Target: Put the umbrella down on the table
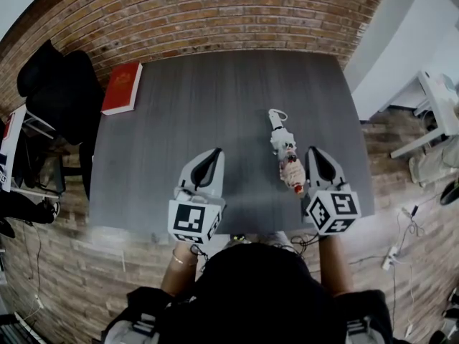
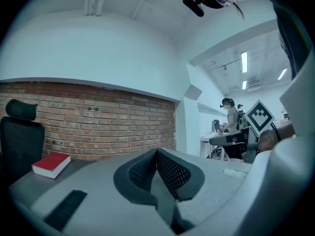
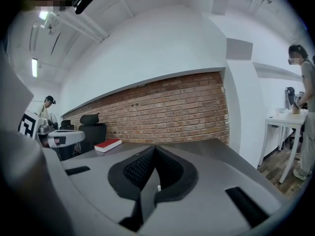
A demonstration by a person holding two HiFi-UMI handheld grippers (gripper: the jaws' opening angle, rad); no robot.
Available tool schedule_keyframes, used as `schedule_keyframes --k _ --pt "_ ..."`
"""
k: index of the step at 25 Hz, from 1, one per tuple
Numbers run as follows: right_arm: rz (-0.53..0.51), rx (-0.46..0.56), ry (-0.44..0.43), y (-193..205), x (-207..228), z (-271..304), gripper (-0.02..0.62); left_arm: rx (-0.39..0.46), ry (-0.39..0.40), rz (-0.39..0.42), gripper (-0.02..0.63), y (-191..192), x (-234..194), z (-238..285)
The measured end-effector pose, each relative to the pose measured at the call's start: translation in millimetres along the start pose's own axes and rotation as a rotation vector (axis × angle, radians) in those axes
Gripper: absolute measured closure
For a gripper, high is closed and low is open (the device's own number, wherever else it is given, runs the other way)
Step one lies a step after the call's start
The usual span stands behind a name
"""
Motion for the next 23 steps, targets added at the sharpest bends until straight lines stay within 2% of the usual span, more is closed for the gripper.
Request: schedule_keyframes --k 11,23 --pt "-0.082 0.042 -0.028 -12.1 -14.4 -0.2 0.597 0.015 0.004 -0.004 0.603 -2.2 -2.1 1.0" --pt "-0.093 0.049 -0.033 -14.6 -17.3 3.4 0.597 0.023 -0.002 -0.023 0.603 -0.7 -6.4 2.2"
Point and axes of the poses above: the fingertips, and each gripper's own axes: z forward along the fingers, x to its right, y out of its underside, the point moved 4 cm from there along -z, backward along the fingers, and after that the axes turned 11 degrees about z, right-handed, at the moved point
